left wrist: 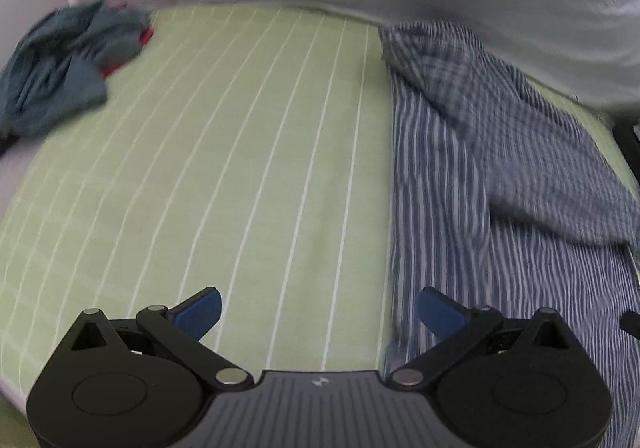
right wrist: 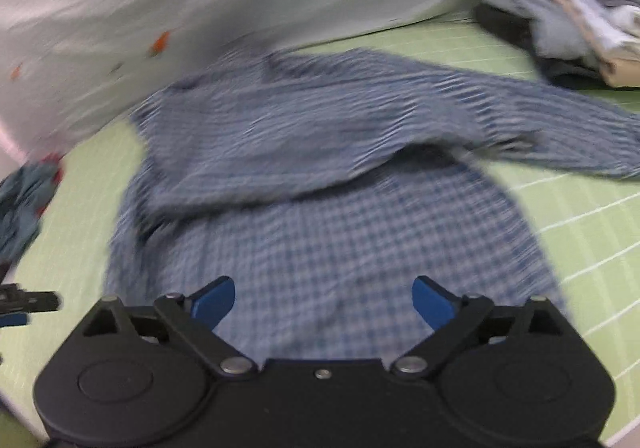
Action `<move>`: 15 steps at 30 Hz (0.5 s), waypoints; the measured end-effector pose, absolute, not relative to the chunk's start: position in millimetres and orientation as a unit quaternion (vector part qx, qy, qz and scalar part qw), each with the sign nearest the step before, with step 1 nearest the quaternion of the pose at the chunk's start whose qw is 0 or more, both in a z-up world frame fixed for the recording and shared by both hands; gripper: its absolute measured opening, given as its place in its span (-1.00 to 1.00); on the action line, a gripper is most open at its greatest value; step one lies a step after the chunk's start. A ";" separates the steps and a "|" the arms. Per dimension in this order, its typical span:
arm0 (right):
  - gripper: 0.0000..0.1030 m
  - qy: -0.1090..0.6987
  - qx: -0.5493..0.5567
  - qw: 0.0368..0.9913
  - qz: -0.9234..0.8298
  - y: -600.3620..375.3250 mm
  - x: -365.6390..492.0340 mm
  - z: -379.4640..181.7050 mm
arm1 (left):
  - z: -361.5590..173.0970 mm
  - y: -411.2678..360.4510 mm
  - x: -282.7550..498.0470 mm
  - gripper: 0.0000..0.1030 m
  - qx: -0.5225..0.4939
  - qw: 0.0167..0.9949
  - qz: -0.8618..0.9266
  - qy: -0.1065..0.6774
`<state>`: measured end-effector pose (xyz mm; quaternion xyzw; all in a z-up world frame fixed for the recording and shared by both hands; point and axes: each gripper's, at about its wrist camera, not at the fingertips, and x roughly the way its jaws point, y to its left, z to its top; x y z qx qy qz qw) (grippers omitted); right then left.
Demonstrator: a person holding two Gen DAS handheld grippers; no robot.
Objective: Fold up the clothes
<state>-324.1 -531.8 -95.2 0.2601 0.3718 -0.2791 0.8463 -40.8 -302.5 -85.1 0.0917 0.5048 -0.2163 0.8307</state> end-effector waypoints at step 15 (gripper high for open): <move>0.77 0.339 0.267 0.794 -0.428 -725.9 -289.4 -118.5 | -85.5 -444.5 140.5 0.77 0.008 0.843 -0.203 0.498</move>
